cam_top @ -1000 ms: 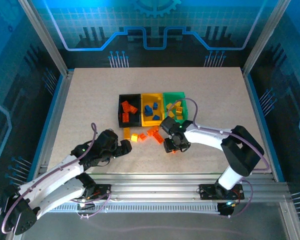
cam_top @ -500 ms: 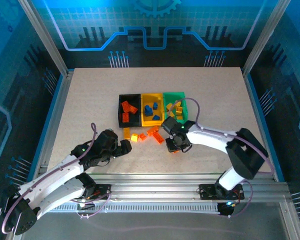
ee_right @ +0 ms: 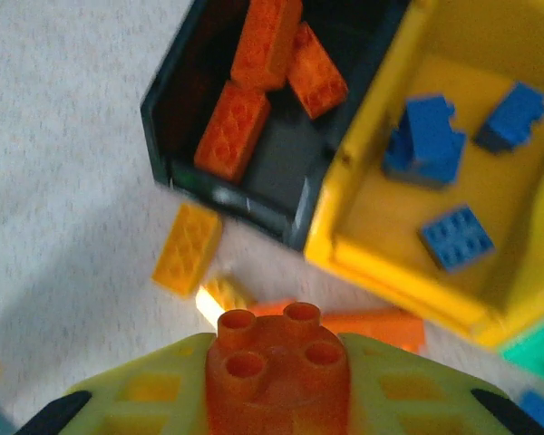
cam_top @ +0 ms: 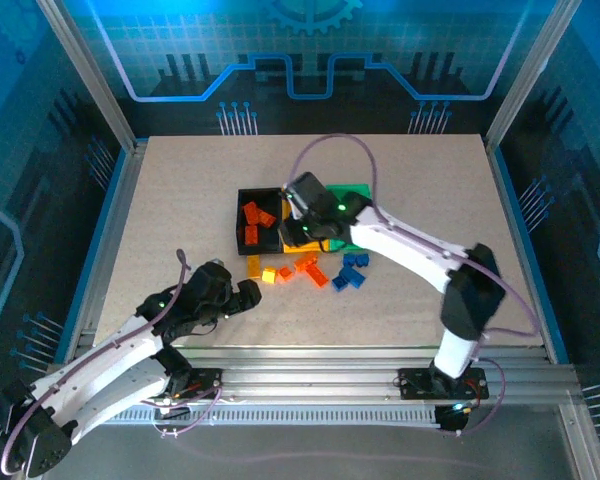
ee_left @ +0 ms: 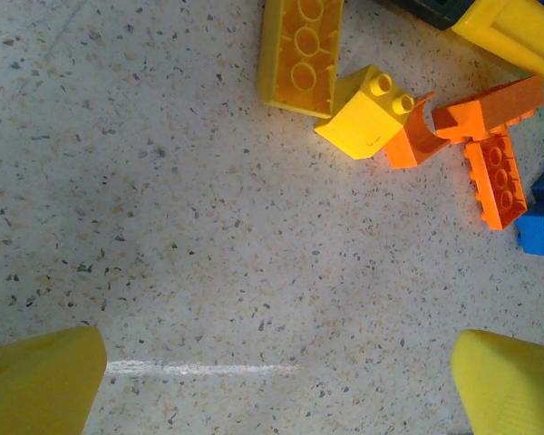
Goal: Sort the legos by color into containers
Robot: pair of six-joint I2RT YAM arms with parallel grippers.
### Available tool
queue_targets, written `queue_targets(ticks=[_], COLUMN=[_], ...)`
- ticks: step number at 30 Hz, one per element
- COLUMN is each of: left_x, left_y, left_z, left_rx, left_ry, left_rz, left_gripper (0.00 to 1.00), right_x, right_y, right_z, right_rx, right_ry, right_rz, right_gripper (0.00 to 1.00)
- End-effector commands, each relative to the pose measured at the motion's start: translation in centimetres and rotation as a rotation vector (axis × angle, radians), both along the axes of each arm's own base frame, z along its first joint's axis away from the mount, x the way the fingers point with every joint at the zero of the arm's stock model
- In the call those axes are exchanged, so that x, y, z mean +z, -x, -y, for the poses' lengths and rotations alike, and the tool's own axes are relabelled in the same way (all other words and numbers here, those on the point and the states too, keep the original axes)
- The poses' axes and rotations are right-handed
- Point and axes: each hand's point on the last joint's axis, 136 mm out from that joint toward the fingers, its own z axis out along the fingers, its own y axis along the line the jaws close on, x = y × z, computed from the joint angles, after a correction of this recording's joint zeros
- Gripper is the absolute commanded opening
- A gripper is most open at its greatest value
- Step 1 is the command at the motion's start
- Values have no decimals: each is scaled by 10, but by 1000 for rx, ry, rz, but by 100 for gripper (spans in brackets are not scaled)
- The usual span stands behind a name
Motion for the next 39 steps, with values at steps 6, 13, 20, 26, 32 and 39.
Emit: queue_targets(ticks=[6,13,20,26,32,39], left_x=[-3,-4,1,8,6,5], left_y=[9,12,10,7,4,1], left_z=[-6,-6,-4,-4,-3,-2], left_rx=[-5,-17,-31,-33,-25,-21], left_ry=[-11,-15,-11,-15,-13,-13], left_rz=[-36,-41,-27,-9,-11,-18], left_gripper=[99,99,99,99,99,99], right_x=[-37,-63,-12,3,-41,-103], right_y=[-57,-75,-74,-33,30,61], right_z=[-59,-77,-72,-31,27,65], right_rx=[14,10,4,-6,18,47], right_ry=[47,62,-16,-38,63,253], right_rz=[-9,-46,29,25,-104,-198], right_gripper=[35,48,56,57,59,60])
